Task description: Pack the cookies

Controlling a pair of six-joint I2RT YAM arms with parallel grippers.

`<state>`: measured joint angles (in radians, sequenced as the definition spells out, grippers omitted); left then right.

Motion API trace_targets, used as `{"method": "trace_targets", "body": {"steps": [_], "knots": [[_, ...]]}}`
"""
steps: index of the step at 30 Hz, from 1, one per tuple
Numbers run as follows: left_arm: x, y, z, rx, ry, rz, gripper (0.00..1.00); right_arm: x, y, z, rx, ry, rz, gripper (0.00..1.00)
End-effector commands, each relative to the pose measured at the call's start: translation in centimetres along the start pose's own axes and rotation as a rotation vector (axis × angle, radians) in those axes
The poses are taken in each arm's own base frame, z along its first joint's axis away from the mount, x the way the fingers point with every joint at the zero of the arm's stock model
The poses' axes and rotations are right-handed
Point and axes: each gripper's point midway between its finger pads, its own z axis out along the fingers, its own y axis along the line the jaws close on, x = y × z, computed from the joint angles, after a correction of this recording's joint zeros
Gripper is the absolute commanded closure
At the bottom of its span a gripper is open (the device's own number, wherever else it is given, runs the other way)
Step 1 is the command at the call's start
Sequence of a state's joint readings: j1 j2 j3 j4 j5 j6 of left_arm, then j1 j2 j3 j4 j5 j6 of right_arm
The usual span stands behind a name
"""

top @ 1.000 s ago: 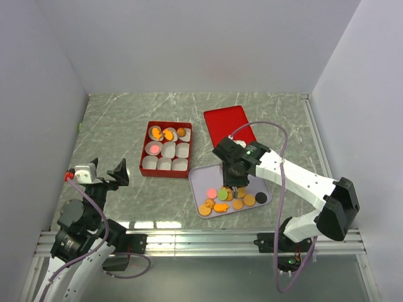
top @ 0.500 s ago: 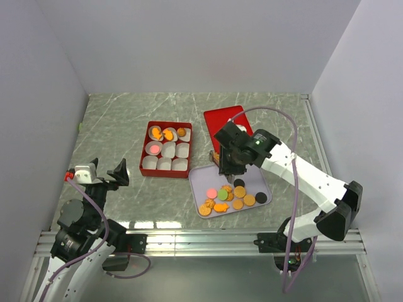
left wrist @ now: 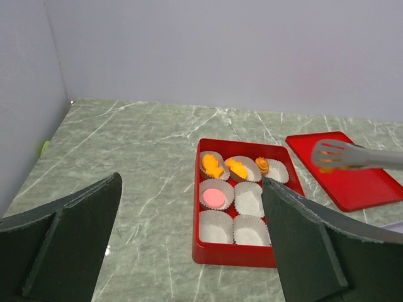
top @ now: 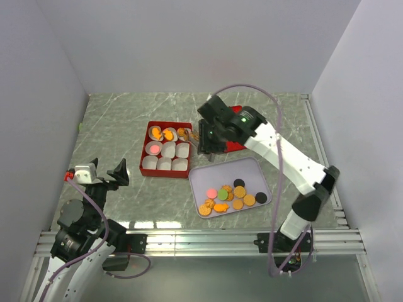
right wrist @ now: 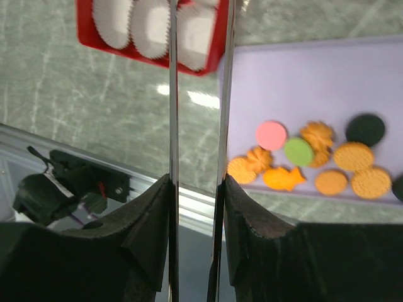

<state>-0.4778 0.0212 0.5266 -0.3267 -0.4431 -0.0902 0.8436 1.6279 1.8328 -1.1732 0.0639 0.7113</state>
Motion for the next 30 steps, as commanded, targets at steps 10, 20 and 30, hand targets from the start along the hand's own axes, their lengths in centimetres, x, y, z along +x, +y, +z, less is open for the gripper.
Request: {"method": "trace_targets", "body": {"steps": [10, 20, 30], "knots": [[0.1, 0.4, 0.1, -0.021, -0.007, 0.013, 0.01, -2.8, 5.2, 4.7, -0.085, 0.038, -0.083, 0.63], [0.1, 0.3, 0.2, -0.019, -0.004, 0.015, 0.01, -2.6, 6.6, 7.6, -0.117, 0.095, -0.088, 0.63], [0.3, 0.2, 0.2, -0.009, -0.001, 0.024, 0.01, -1.9, 6.7, 10.6, -0.099, 0.132, -0.104, 0.63]]}}
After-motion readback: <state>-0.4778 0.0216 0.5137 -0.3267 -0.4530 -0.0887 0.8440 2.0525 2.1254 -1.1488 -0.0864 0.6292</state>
